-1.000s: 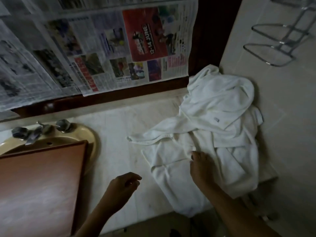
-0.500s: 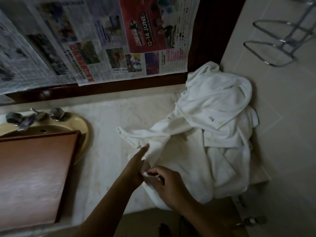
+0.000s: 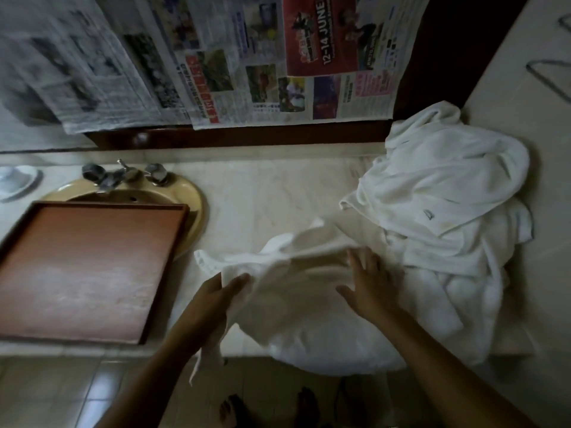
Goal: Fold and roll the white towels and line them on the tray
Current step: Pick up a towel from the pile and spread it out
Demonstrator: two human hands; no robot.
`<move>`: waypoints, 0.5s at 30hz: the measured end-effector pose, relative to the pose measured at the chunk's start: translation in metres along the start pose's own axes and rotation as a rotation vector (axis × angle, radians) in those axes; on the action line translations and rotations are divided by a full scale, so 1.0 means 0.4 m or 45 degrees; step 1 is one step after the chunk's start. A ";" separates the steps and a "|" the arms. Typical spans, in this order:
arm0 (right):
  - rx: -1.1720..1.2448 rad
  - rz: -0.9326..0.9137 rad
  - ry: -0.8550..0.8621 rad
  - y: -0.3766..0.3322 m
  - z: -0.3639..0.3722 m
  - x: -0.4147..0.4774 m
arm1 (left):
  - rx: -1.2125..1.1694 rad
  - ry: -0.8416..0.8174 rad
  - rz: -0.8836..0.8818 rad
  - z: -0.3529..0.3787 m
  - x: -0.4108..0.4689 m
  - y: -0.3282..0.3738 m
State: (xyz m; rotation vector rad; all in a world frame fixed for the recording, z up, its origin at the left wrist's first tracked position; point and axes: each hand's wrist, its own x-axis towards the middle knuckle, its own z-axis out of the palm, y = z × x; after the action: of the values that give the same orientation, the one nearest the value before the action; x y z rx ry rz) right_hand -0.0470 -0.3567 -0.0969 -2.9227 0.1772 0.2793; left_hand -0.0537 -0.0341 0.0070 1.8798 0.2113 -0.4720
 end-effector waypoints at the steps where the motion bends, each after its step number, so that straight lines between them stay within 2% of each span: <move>1: -0.031 -0.064 -0.026 -0.006 0.029 -0.001 | 0.075 0.006 0.017 -0.023 -0.011 -0.018; 3: 0.029 -0.198 0.035 -0.033 0.084 -0.015 | 0.262 0.033 0.008 -0.066 -0.042 -0.047; 6: 0.124 -0.309 0.263 -0.083 0.127 -0.057 | 0.557 0.164 -0.021 -0.120 -0.078 -0.079; 8: 0.243 -0.305 0.271 -0.108 0.140 -0.090 | 0.685 0.310 0.038 -0.151 -0.092 -0.095; 10: 0.292 -0.317 0.117 -0.123 0.141 -0.123 | 0.612 0.460 0.079 -0.183 -0.105 -0.101; 12: 0.301 -0.361 -0.197 -0.144 0.119 -0.153 | 0.430 0.557 0.126 -0.206 -0.117 -0.096; 15: 0.269 -0.346 -0.499 -0.202 0.027 -0.186 | 0.275 0.501 0.201 -0.221 -0.129 -0.070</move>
State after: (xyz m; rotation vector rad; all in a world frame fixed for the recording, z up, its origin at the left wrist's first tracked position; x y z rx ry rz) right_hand -0.1102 -0.2684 -0.0773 -2.5792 -0.2326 0.7265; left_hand -0.0913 0.0624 0.0305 2.1716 0.2781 -0.0118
